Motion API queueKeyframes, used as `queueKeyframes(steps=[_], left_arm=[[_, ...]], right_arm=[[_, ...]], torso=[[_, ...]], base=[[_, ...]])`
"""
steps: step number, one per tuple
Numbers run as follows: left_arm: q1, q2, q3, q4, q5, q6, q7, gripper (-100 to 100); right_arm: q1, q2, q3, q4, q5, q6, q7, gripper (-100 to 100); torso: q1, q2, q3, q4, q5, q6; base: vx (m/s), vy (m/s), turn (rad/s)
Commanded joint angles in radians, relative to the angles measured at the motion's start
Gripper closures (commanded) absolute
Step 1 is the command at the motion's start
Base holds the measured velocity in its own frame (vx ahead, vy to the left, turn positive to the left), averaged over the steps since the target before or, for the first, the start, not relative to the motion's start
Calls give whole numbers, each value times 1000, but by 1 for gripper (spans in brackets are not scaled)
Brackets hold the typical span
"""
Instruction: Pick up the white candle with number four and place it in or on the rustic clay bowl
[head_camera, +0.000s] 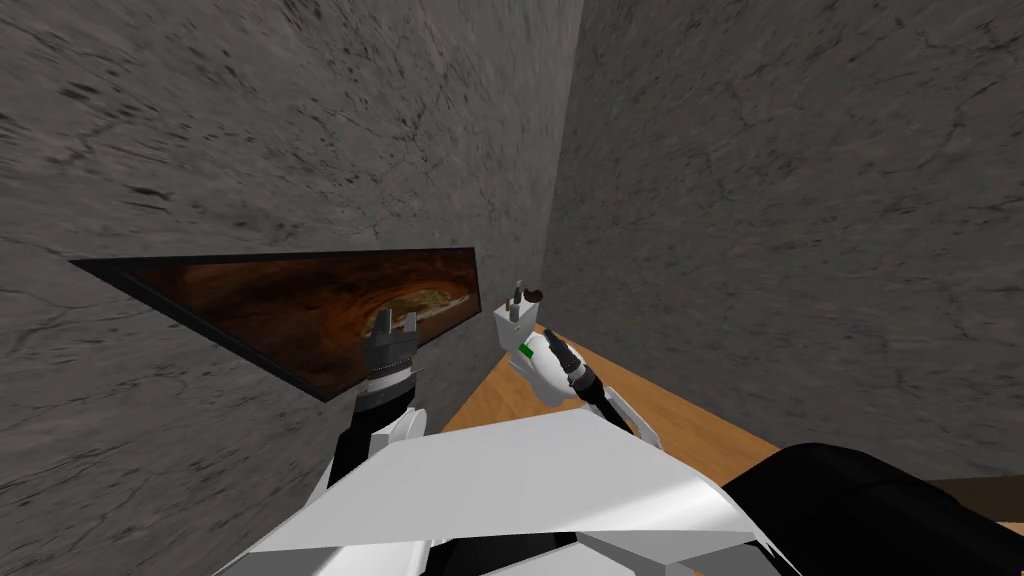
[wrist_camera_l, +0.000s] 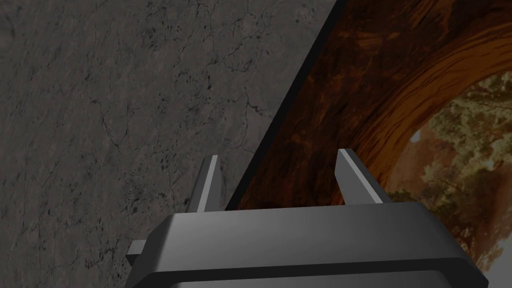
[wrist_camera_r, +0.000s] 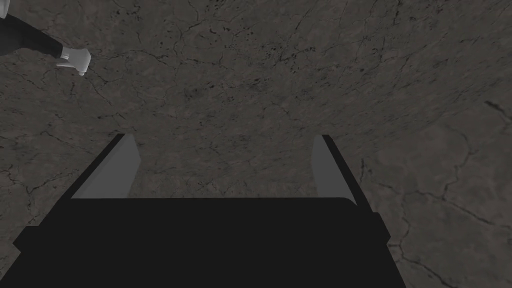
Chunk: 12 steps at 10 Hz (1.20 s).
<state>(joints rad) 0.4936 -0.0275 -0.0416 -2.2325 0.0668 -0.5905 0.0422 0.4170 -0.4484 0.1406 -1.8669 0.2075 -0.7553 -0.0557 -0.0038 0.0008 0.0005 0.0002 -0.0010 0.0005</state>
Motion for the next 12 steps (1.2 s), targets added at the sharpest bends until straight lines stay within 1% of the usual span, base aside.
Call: queueKeyframes(steps=[1, 2, 3, 4, 5, 6, 7, 8, 9, 10, 11, 12], left_arm=[[0, 0, 0, 0, 0, 0, 0, 0], [0, 0, 0, 0, 0, 0, 0, 0], [0, 0, 0, 0, 0, 0, 0, 0], [0, 0, 0, 0, 0, 0, 0, 0], [0, 0, 0, 0, 0, 0, 0, 0], [0, 0, 0, 0, 0, 0, 0, 0], [0, 0, 0, 0, 0, 0, 0, 0], [0, 0, 0, 0, 0, 0, 0, 0], [0, 0, 0, 0, 0, 0, 0, 0], [0, 0, 0, 0, 0, 0, 0, 0], [0, 0, 0, 0, 0, 0, 0, 0], [0, 0, 0, 0, 0, 0, 0, 0]], right_arm=[[-19, -50, 28, 50, 19, -31, 2, -100], [-19, -50, 28, 74, 19, -31, 2, -100], [-41, -94, 54, 115, 36, -55, 2, -100], [-41, -95, 54, 130, 36, -55, 2, -100], [-64, -141, 81, 162, 53, -79, 4, -100], [-64, -141, 81, 195, 53, -79, 4, -100], [-89, -182, 109, 231, 71, -104, 5, -100], [-89, -187, 109, 258, 71, -104, 5, -100], [-116, -233, 137, 285, 89, -128, 7, -100], [-116, -234, 137, 316, 89, -128, 7, -100], [-144, -272, 166, 349, 108, -152, 10, -100], [-144, -281, 166, 379, 108, -152, 10, -100]], torso=[[0, 0, 0, 0, 0, 0], [-1, 0, 0, 0, 0, -1], [0, 0, 0, 0, 0, 0], [0, 0, 0, 0, 0, -1], [1, 0, 0, 0, 0, 0], [1, 0, 0, 0, 0, -1], [1, 0, 0, 0, 0, 0], [1, -1, 0, 0, 0, -1], [1, 0, 0, 0, 0, 0], [1, 0, 0, 0, 0, -1], [1, 0, 0, 0, 0, 0], [1, -1, 0, 0, 0, -1]], base=[[-37, -56, 169], [-33, -46, 104], [-35, -41, 225], [-28, -38, 108], [-31, -37, 216], [-28, -38, 130], [-27, -38, 248], [-25, -33, 122], [-38, -34, 255], [-28, -39, 132], [-25, -35, 253], [-24, -30, 156]])
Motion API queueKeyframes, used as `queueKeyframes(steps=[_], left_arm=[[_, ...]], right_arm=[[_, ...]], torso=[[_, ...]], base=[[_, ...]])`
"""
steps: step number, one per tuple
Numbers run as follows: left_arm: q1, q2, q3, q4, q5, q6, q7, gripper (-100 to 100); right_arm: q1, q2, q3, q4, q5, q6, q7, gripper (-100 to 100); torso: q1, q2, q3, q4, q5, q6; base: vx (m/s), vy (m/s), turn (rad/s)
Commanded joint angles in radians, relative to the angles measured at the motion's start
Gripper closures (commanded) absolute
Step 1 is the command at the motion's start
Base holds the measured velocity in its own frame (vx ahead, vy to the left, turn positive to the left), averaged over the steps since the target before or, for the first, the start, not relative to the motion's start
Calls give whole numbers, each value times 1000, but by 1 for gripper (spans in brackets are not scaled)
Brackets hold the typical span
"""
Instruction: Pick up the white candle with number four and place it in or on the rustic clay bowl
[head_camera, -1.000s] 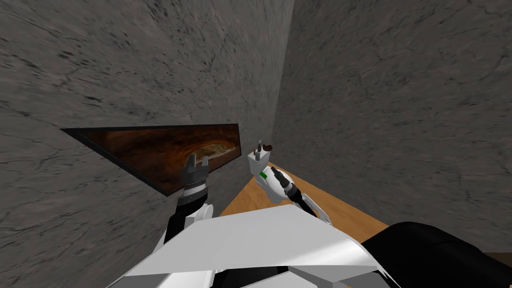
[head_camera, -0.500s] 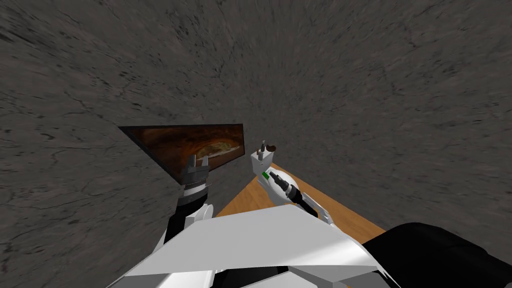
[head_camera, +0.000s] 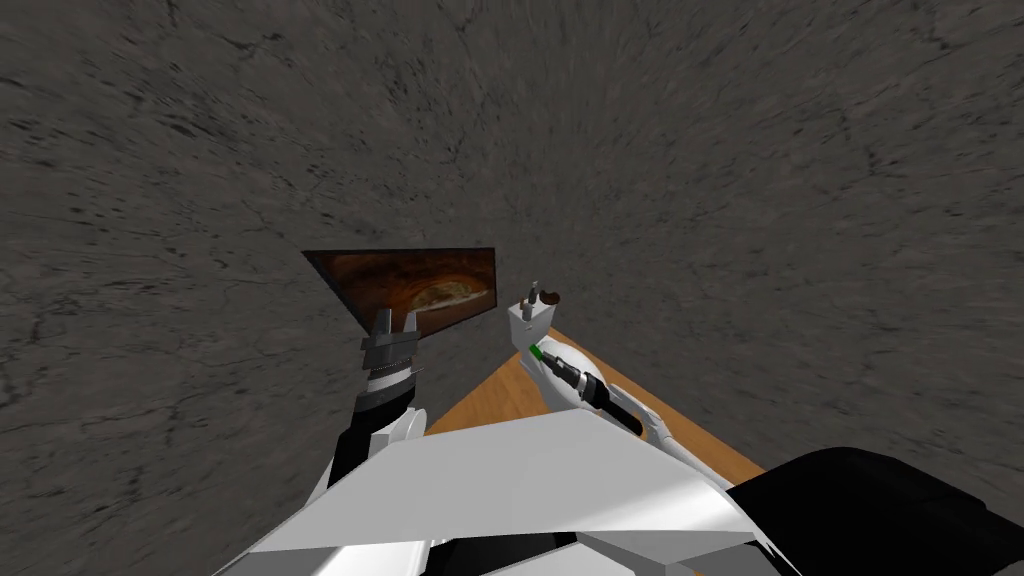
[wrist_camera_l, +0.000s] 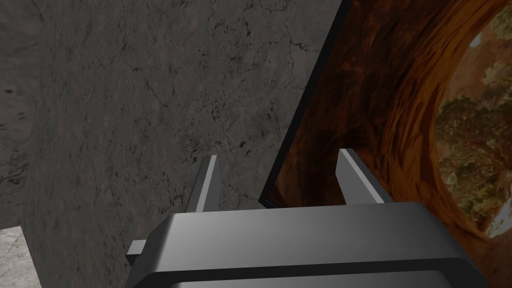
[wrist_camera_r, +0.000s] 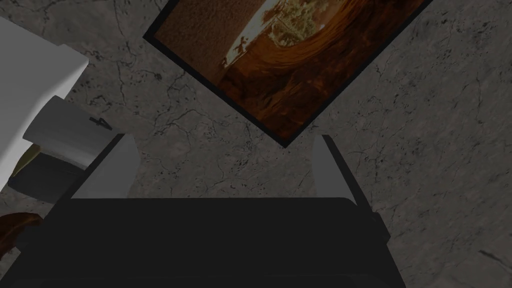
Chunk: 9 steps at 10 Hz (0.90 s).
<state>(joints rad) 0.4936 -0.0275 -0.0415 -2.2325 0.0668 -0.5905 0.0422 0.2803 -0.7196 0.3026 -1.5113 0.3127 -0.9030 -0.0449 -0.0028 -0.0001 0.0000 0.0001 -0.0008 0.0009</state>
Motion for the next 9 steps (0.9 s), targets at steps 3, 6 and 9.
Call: queueKeyframes(steps=[3, 6, 9], left_arm=[[0, 0, 0, 0, 0, 0, 0, 0], [0, 0, 0, 0, 0, 0, 0, 0], [0, 0, 0, 0, 0, 0, 0, 0]], right_arm=[[-37, -57, 34, 99, 21, -28, 3, -100], [-68, -103, 65, 168, 40, -51, 6, -100], [-101, -150, 95, 237, 58, -74, 11, -100]], torso=[[1, -1, 0, 0, 0, -1], [0, -1, 0, 0, 0, 0], [1, -1, -1, 0, 0, 0]], base=[[-17, -17, 139], [-17, -25, 148], [-14, -14, 152]])
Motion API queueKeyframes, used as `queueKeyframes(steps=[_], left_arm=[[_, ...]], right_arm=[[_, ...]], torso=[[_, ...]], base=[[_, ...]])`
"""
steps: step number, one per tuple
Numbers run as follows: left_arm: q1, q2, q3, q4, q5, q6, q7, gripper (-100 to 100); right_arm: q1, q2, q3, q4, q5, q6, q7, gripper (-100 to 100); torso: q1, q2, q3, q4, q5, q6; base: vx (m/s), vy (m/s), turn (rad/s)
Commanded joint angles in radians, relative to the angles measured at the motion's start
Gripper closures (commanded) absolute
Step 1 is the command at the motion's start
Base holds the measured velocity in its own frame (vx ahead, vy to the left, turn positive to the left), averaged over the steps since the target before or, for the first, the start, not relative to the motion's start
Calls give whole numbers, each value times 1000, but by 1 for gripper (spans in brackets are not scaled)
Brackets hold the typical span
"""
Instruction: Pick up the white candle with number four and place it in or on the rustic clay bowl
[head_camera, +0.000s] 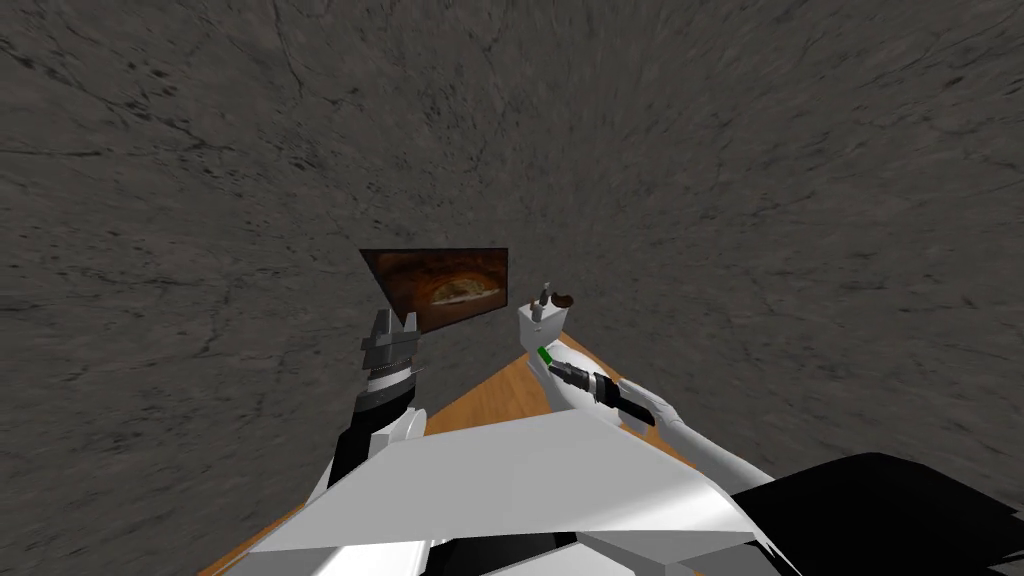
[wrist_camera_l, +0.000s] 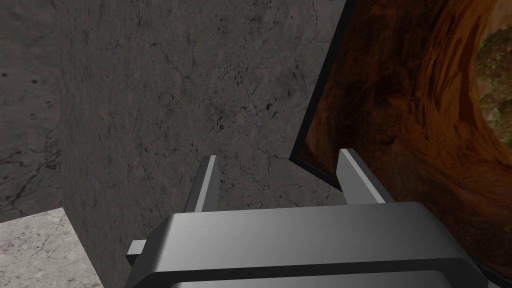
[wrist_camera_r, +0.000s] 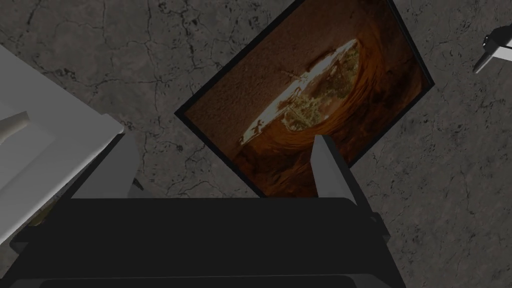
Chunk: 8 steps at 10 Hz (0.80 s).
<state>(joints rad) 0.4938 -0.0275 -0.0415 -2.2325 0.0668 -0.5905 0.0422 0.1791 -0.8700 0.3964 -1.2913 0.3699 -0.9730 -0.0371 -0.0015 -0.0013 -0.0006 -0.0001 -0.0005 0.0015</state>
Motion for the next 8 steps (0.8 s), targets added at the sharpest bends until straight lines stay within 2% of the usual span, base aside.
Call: queueKeyframes(steps=[1, 2, 3, 4, 5, 6, 7, 8], left_arm=[[0, 0, 0, 0, 0, 0, 0, 0], [0, 0, 0, 0, 0, 0, 0, 0], [0, 0, 0, 0, 0, 0, 0, 0], [0, 0, 0, 0, 0, 0, 0, 0], [0, 0, 0, 0, 0, 0, 0, 0], [0, 0, 0, 0, 0, 0, 0, 0], [0, 0, 0, 0, 0, 0, 0, 0], [0, 0, 0, 0, 0, 0, 0, 0]], right_arm=[[-33, -46, 32, 50, 20, -26, 8, -100], [-33, -46, 32, 75, 20, -26, 8, -100], [-68, -89, 63, 108, 38, -47, 13, -100], [-68, -92, 63, 154, 38, -47, 13, -100], [-103, -124, 94, 221, 56, -68, 19, -100], [-103, -137, 94, 221, 56, -68, 19, -100], [-139, -167, 125, 288, 74, -87, 25, -100], [-139, -182, 125, 288, 74, -87, 25, -100]], torso=[[0, 0, 0, 0, 0, 0], [0, 0, 0, 0, 0, -2], [0, 0, 0, 0, 0, 0], [-1, 0, 0, 0, 0, -2], [-1, 0, 0, 0, 0, 0], [-1, -1, 0, 0, 0, -1], [0, 0, 0, 0, 0, 0], [0, -1, 0, 0, 0, -1]], base=[[-13, -13, 282], [-15, -21, 193], [-18, -19, 351], [-13, -25, 157], [-14, -16, 327], [-11, -20, 166], [-11, -10, 285], [-10, -13, 190]])
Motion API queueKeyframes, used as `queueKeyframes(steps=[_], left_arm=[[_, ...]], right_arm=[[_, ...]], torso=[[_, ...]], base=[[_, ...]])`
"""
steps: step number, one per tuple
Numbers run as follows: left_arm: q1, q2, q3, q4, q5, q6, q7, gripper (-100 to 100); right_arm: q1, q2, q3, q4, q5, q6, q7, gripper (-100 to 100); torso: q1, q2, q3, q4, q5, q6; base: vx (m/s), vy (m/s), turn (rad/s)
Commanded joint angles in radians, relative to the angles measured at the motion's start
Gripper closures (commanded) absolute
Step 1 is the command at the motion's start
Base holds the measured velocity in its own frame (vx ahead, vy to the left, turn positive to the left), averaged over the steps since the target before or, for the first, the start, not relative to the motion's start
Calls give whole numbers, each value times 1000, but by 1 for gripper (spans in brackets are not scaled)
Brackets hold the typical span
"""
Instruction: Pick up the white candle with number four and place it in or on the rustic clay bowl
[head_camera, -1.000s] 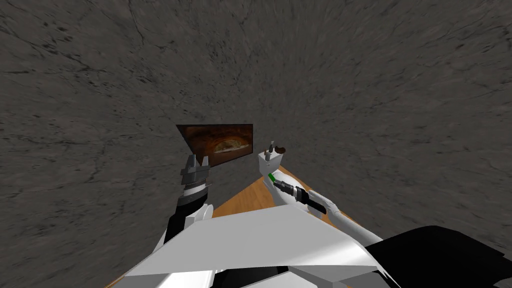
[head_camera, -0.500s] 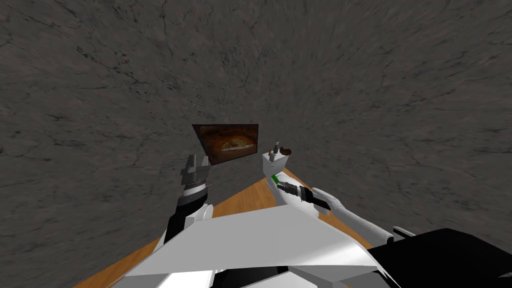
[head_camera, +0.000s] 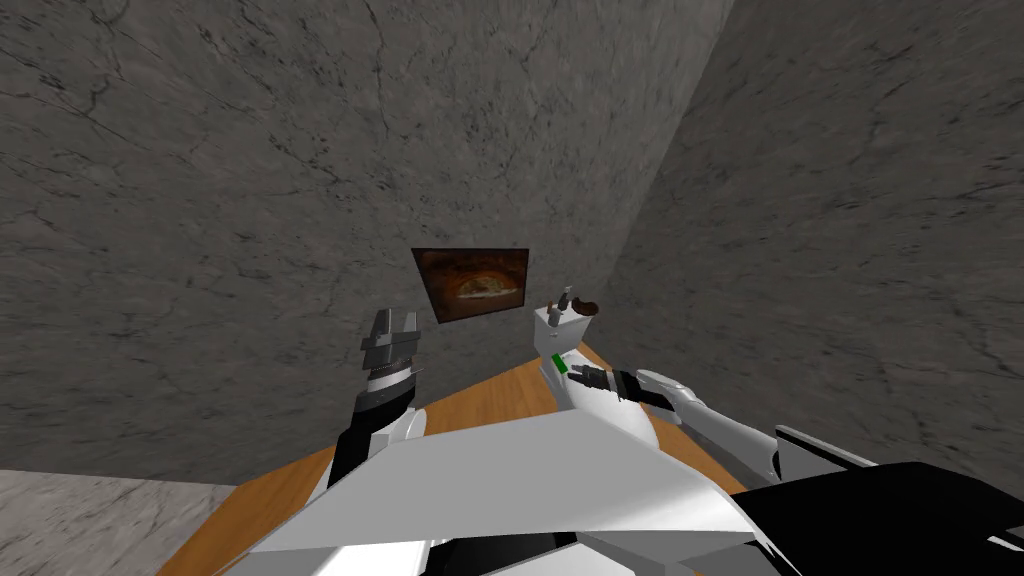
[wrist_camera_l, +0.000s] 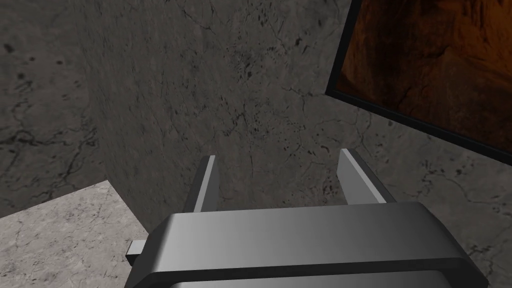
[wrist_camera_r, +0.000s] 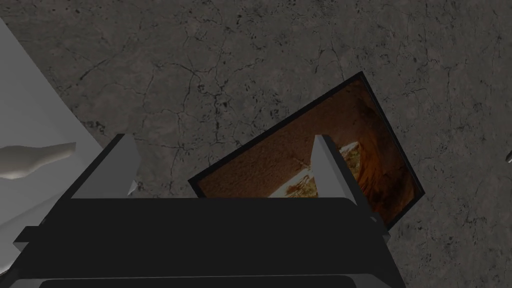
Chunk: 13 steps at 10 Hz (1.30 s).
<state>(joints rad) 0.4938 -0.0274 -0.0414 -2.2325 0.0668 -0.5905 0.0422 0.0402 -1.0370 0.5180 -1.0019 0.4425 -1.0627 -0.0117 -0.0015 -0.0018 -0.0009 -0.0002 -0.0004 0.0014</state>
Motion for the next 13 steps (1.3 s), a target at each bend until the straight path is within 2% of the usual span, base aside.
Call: queueKeyframes(steps=[1, 3, 4, 5, 6, 7, 8, 9, 11, 12, 13], left_arm=[[0, 0, 0, 0, 0, 0, 0, 0], [0, 0, 0, 0, 0, 0, 0, 0], [0, 0, 0, 0, 0, 0, 0, 0], [0, 0, 0, 0, 0, 0, 0, 0], [0, 0, 0, 0, 0, 0, 0, 0], [0, 0, 0, 0, 0, 0, 0, 0], [0, 0, 0, 0, 0, 0, 0, 0], [0, 0, 0, 0, 0, 0, 0, 0], [0, 0, 0, 0, 0, 0, 0, 0], [0, 0, 0, 0, 0, 0, 0, 0], [0, 0, 0, 0, 0, 0, 0, 0]], right_arm=[[-36, -50, 34, 50, 19, -17, 6, -100], [-36, -58, 34, 65, 19, -17, 6, -100], [-72, -100, 63, 105, 36, -35, 12, -100], [-72, -100, 63, 129, 36, -35, 12, -100], [-107, -141, 92, 158, 53, -52, 19, -100], [-107, -141, 92, 184, 53, -52, 19, -100], [-142, -180, 121, 221, 69, -68, 26, -100], [-142, -180, 121, 200, 69, -68, 26, -100], [-142, -180, 121, 248, 69, -68, 26, -100], [-142, -180, 121, 251, 69, -68, 26, -100], [-176, -217, 148, 286, 84, -83, 32, -100]], torso=[[0, 0, 0, 0, 0, 0], [0, 0, 0, 0, 0, 1], [0, 0, 0, 0, 0, 1], [1, -1, 0, 0, 0, -1], [0, -1, 0, 0, 0, 0], [1, -1, -1, 0, 0, -1], [0, -1, 0, 0, 0, 1], [1, -1, 0, 0, 0, -1], [1, -1, 0, 0, 0, 1], [1, 0, 0, 0, 0, 1], [1, 0, 0, 0, 0, 1]], base=[[-11, -10, 411], [-3, -14, 45], [-6, 1, 298], [-5, -11, 215], [-6, -7, 376], [-2, -15, 160], [-3, -6, 243], [-2, -9, 198], [1, -1, -16], [0, 0, 0], [-2, 4, 345]])
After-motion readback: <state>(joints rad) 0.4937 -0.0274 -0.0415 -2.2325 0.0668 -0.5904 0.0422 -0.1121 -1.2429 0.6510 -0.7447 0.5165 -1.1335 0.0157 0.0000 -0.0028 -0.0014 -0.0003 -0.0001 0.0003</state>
